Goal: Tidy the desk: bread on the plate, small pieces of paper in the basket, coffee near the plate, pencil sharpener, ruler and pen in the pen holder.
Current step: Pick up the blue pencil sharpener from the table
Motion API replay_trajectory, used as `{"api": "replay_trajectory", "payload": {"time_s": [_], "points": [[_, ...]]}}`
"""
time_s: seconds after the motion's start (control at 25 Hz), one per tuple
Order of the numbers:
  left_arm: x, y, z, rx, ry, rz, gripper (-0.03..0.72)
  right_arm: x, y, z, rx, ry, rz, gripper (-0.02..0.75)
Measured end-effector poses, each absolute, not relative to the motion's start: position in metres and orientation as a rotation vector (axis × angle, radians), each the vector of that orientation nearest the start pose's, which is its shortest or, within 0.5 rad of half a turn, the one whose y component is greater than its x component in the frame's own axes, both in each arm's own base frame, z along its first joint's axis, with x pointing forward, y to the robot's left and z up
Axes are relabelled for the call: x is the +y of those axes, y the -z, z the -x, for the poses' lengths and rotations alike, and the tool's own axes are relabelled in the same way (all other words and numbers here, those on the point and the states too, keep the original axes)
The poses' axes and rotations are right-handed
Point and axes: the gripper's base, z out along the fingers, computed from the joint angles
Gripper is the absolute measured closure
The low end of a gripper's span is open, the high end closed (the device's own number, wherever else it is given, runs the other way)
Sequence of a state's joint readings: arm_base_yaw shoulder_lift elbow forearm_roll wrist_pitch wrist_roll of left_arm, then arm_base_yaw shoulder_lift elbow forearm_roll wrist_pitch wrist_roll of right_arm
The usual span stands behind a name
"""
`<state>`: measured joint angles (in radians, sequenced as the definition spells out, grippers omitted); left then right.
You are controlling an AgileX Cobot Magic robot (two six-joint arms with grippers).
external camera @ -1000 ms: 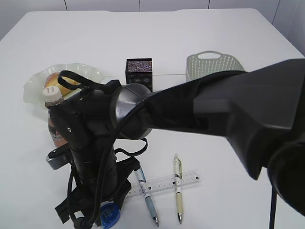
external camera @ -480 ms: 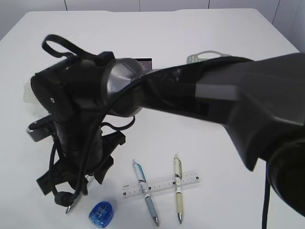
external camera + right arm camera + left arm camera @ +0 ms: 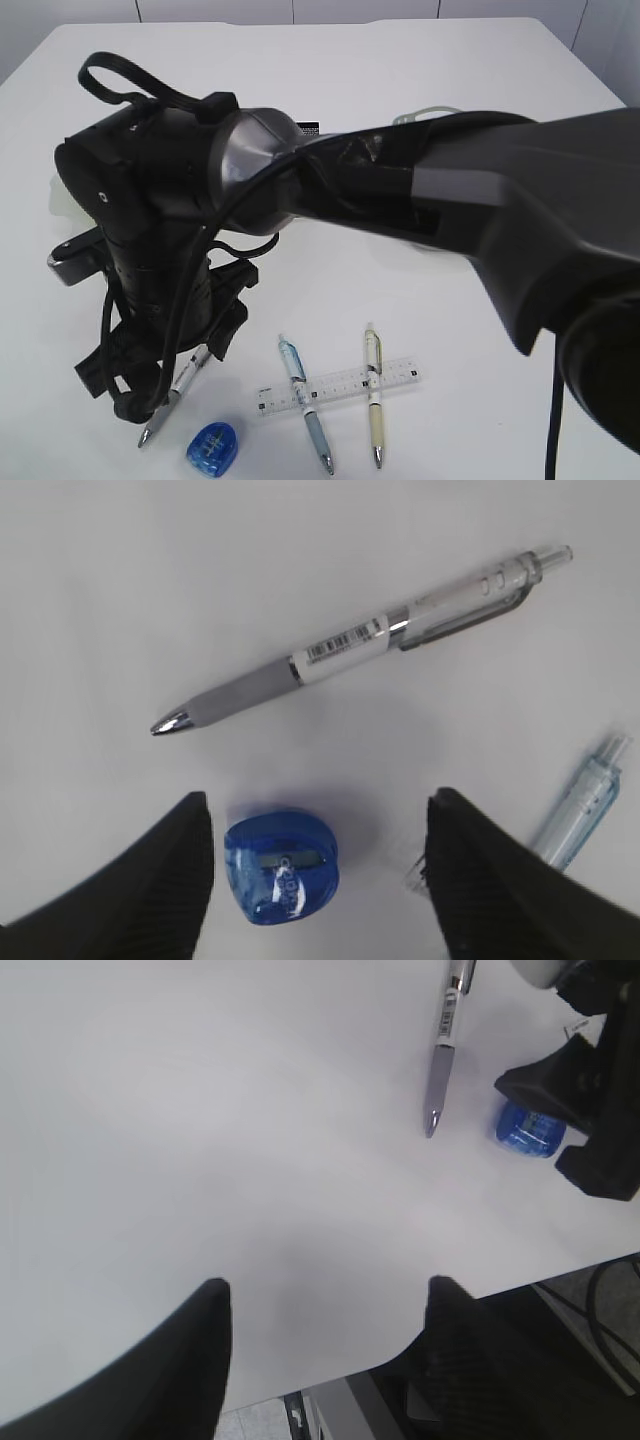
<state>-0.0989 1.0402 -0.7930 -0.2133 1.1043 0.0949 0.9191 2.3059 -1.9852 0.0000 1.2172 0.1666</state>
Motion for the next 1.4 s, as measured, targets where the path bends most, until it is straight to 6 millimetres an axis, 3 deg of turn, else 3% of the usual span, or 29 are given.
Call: {"api": "replay_trajectory", "payload": {"time_s": [0.52, 1.4], "points": [[-0.034, -0.283, -0.167, 2.815, 0.291, -0.179, 0.238, 0.379, -0.135, -0.284, 2.932, -0.06, 1.174, 0.234], [-0.034, -0.284, -0.169, 2.79, 0.288, -0.176, 0.237, 0.372, -0.119, -0.276, 2.994, -0.052, 1.209, 0.244]]}}
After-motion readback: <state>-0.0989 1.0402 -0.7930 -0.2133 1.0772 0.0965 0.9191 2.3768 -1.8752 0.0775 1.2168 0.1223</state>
